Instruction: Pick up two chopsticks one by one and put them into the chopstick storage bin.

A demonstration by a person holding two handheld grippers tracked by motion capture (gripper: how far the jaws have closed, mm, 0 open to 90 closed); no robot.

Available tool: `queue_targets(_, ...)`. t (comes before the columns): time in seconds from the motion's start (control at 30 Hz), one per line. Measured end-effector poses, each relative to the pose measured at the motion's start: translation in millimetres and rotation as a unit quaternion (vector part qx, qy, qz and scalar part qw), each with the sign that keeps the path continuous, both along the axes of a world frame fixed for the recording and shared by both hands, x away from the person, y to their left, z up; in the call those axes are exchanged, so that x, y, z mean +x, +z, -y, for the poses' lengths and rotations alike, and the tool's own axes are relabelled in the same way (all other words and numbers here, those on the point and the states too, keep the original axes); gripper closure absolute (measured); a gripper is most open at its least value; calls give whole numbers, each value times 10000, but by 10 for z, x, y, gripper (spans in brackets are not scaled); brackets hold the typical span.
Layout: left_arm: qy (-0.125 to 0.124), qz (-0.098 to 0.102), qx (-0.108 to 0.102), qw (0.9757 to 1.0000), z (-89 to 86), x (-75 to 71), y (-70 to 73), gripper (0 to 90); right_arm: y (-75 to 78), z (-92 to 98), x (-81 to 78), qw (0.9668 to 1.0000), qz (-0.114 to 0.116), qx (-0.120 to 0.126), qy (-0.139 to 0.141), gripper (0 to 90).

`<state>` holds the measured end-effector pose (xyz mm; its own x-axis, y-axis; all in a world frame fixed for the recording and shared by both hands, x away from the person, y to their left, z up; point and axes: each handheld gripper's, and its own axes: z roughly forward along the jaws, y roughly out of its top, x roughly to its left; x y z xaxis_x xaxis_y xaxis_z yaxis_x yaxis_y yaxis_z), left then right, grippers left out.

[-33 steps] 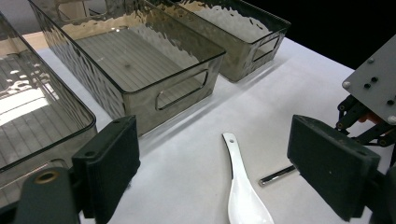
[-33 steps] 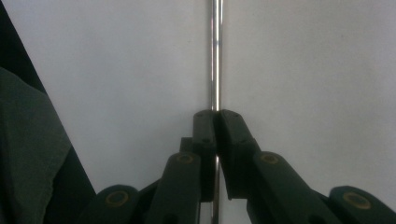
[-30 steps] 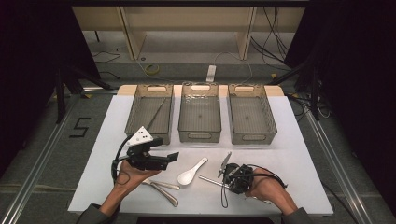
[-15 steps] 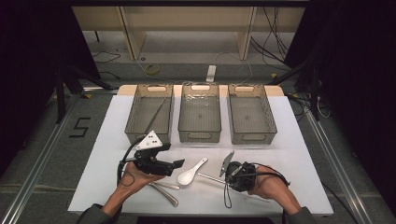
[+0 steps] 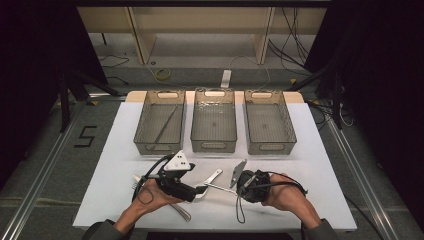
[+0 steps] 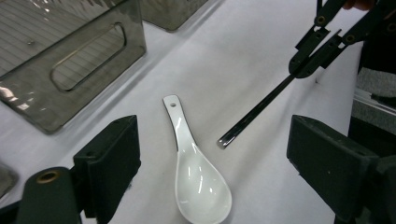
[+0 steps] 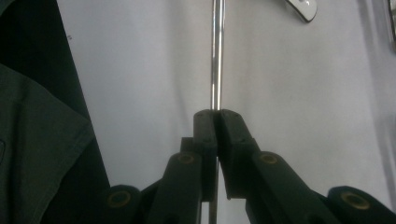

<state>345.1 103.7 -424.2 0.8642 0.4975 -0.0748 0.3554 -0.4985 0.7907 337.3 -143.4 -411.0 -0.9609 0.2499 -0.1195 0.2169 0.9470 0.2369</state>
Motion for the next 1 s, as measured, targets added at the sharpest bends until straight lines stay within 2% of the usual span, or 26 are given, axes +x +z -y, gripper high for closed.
queue_targets(0.27, -291, 33, 231, 9993, 78, -42, -31, 165, 67, -111, -37, 9996, 128, 17, 250, 864)
queue_targets(0.53, -515, -3, 375, 9980, 123, -69, -58, 202, 90, -165, -81, 9993, 134, 23, 360, 864)
queue_targets(0.67, -684, -45, 498, 9964, 147, -86, -78, 252, 111, -186, -102, 9988, 114, 17, 482, 864)
queue_targets(0.73, -760, -52, 550, 9956, 156, -98, -84, 310, 114, -201, -120, 9985, 134, 25, 534, 864)
queue_targets(0.87, -926, -9, 717, 9931, 182, -122, -105, 368, 115, -221, -142, 9983, 111, 1, 580, 864)
queue_targets(1.0, -1056, 40, 774, 9914, 202, -148, -116, 465, 110, -246, -164, 9976, 92, -23, 682, 864)
